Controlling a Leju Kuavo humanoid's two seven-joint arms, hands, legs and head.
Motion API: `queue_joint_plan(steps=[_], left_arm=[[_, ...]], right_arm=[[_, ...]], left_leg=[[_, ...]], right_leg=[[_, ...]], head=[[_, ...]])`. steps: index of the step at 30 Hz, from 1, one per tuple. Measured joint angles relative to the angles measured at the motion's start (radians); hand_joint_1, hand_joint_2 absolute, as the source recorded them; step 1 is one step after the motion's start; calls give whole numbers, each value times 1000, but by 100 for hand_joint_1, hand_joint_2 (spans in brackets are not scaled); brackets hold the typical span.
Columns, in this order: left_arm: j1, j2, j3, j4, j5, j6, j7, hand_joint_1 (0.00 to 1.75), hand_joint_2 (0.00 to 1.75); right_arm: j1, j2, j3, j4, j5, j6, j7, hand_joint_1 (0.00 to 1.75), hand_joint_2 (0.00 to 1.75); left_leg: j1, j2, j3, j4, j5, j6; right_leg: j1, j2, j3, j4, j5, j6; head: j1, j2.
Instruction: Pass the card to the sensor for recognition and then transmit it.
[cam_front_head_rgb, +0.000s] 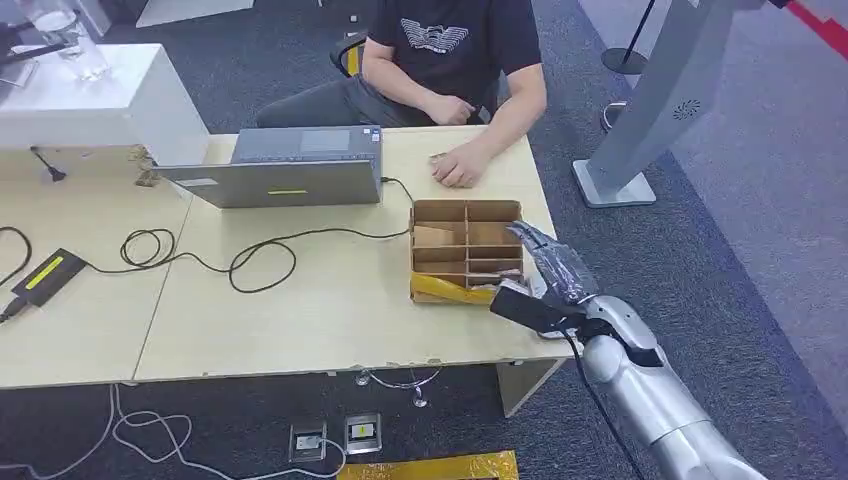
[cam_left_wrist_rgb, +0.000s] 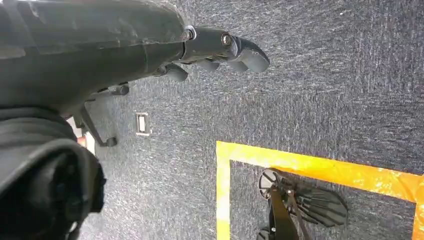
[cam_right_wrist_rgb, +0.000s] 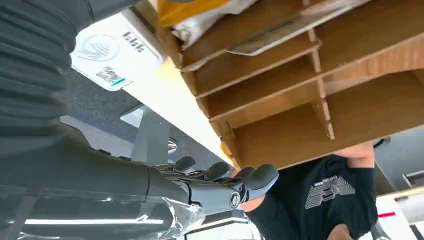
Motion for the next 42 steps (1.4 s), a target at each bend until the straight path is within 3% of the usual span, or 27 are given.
queue_joint_plan(steps=[13,42], left_arm=[[-1,-1,-22,0,0,-6,0,0,0],[-2,2,-42,0,12,-7,0,0,0]], right_arm=[[-52,64,8,105,-13,-32,-13,0,175],[-69,88,23,180,99,-66,5,0,175]], left_leg=[[0,0,0,0,0,0],[0,0,0,0,0,0]], right_leg=[[0,0,0,0,0,0],[0,0,0,0,0,0]], head=[[0,0],[0,0]])
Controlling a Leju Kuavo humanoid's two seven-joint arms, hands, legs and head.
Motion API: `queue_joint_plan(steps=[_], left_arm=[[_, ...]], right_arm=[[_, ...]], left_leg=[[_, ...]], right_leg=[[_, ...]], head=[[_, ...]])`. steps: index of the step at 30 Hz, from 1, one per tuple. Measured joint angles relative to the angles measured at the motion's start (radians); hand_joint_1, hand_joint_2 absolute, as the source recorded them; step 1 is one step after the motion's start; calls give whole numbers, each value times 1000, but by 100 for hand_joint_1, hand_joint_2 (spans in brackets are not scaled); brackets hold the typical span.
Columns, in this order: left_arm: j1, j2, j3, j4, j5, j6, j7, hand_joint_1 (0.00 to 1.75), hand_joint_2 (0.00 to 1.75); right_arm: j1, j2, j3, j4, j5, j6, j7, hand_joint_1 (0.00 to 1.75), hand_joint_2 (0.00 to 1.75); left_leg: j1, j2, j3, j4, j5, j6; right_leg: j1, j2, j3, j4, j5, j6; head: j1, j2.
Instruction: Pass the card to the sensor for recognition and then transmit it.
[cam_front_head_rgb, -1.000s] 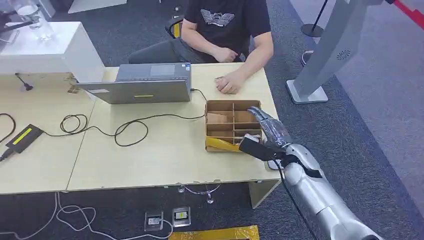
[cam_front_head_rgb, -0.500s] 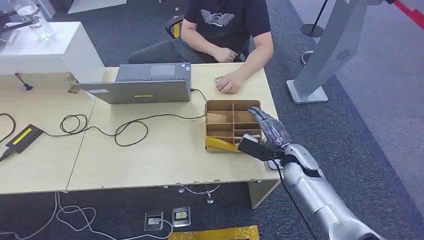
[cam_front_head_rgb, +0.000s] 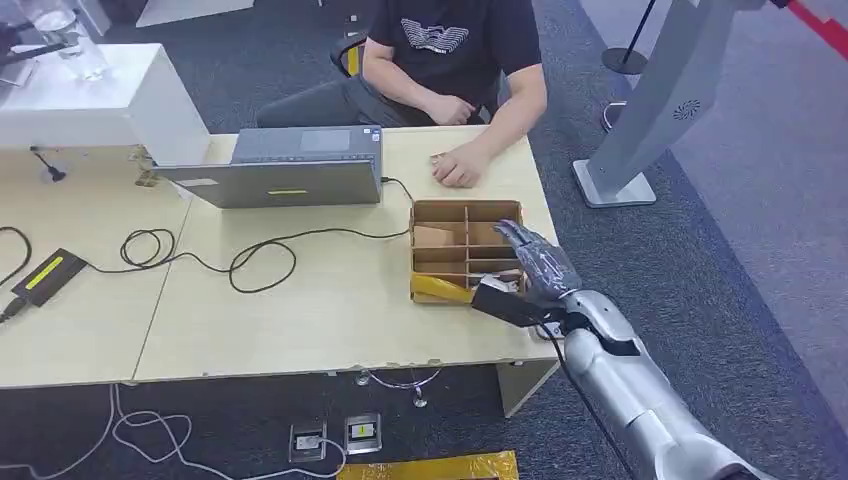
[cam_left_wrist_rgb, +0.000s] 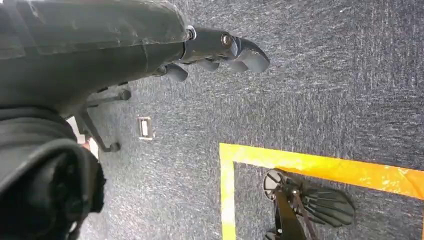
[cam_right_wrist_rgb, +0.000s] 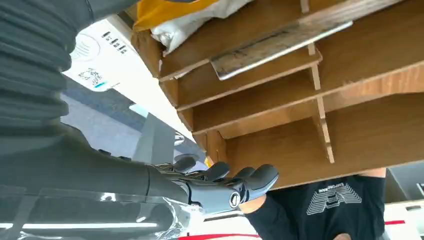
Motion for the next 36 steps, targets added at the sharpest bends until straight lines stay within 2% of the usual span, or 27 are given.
queue_joint_plan(steps=[36], left_arm=[[0,7,-17,0,15,-4,0,0,0]], right_arm=[[-54,0,17,87,54,-23,15,0,175]], left_leg=[[0,0,0,0,0,0]], right_leg=[[0,0,0,0,0,0]], head=[[0,0]])
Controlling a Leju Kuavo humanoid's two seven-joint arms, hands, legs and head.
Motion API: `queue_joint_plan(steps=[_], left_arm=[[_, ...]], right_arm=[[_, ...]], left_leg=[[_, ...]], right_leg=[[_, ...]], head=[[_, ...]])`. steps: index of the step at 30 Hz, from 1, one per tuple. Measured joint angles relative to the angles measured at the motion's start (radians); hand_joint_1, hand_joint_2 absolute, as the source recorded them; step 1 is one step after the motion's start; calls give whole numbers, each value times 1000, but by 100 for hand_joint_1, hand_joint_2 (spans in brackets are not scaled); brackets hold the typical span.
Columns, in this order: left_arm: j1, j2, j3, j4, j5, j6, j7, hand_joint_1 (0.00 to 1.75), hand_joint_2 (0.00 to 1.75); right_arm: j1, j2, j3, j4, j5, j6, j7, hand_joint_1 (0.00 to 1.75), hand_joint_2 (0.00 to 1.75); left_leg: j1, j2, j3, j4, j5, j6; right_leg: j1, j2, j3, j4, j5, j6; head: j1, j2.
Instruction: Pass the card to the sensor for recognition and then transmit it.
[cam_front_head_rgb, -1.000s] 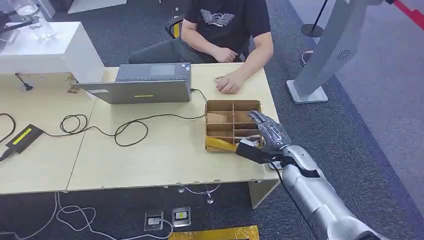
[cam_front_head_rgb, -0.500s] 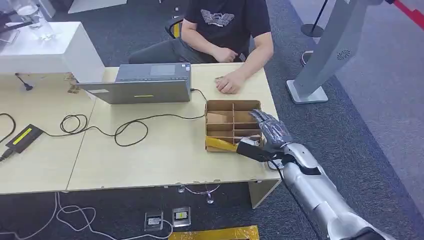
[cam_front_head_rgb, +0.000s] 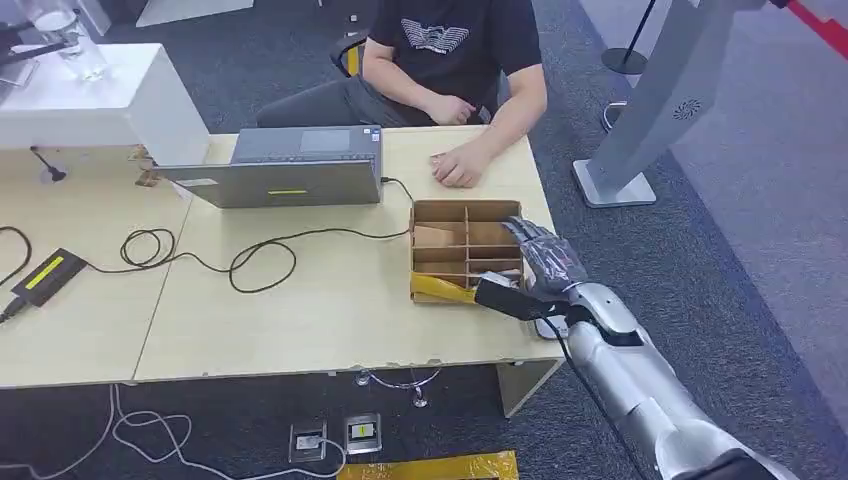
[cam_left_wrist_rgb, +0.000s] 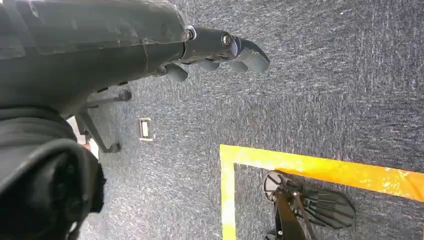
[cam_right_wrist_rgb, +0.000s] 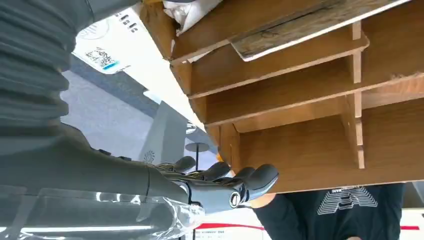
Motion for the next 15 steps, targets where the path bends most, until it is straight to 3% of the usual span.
queue_joint_plan(steps=[14,15], left_arm=[[0,3,0,0,2,-1,0,0,0],[0,3,0,0,2,-1,0,0,0]], right_arm=[[-5,0,0,19,1,-3,0,2,175],[-5,0,0,20,1,-2,0,164,175]], left_leg=[[0,0,0,0,0,0],[0,0,0,0,0,0]], right_leg=[[0,0,0,0,0,0],[0,0,0,0,0,0]], head=[[0,0],[0,0]])
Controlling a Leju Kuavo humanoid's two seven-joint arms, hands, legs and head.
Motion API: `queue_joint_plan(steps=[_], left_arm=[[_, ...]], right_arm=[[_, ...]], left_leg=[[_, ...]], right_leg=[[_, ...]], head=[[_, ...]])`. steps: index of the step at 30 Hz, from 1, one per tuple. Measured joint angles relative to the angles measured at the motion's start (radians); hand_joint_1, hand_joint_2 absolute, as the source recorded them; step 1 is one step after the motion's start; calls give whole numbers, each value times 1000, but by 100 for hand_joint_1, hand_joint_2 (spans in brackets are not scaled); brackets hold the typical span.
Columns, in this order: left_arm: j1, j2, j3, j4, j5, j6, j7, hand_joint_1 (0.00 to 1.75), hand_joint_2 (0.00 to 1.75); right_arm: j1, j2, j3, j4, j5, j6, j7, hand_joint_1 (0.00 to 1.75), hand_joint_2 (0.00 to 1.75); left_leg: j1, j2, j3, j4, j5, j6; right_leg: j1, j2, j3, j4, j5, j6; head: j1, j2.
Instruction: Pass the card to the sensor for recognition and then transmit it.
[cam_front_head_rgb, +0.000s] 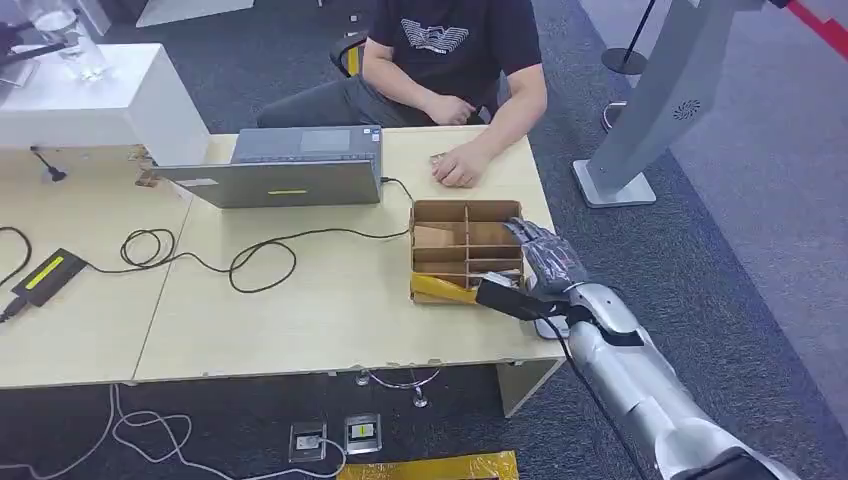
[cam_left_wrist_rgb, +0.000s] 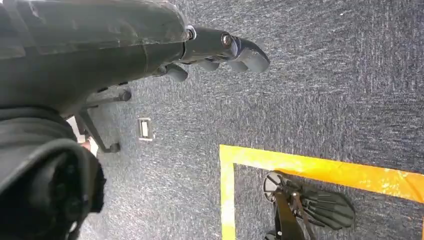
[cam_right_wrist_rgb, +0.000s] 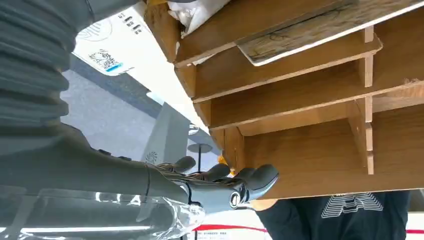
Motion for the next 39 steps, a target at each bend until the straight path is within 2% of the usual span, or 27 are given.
queue_joint_plan(steps=[1,12,20,39], left_arm=[[0,0,0,0,0,0,0,0,0],[0,1,-5,0,3,1,0,0,0],[0,6,-10,0,5,2,0,0,0],[0,6,-24,0,5,2,0,0,0]], right_arm=[[0,0,0,2,0,0,0,175,175],[-1,0,0,13,-8,20,-19,175,175],[3,0,0,16,-31,7,-69,175,175],[4,0,0,30,-45,-5,-81,175,175]], left_leg=[[0,0,0,0,0,0],[0,0,0,0,0,0],[0,0,1,0,0,0],[0,1,1,0,0,0]], right_leg=[[0,0,0,0,0,0],[0,0,0,0,0,0],[0,0,0,0,0,0],[0,0,0,0,0,0]], head=[[0,0],[0,0],[1,0],[0,0]])
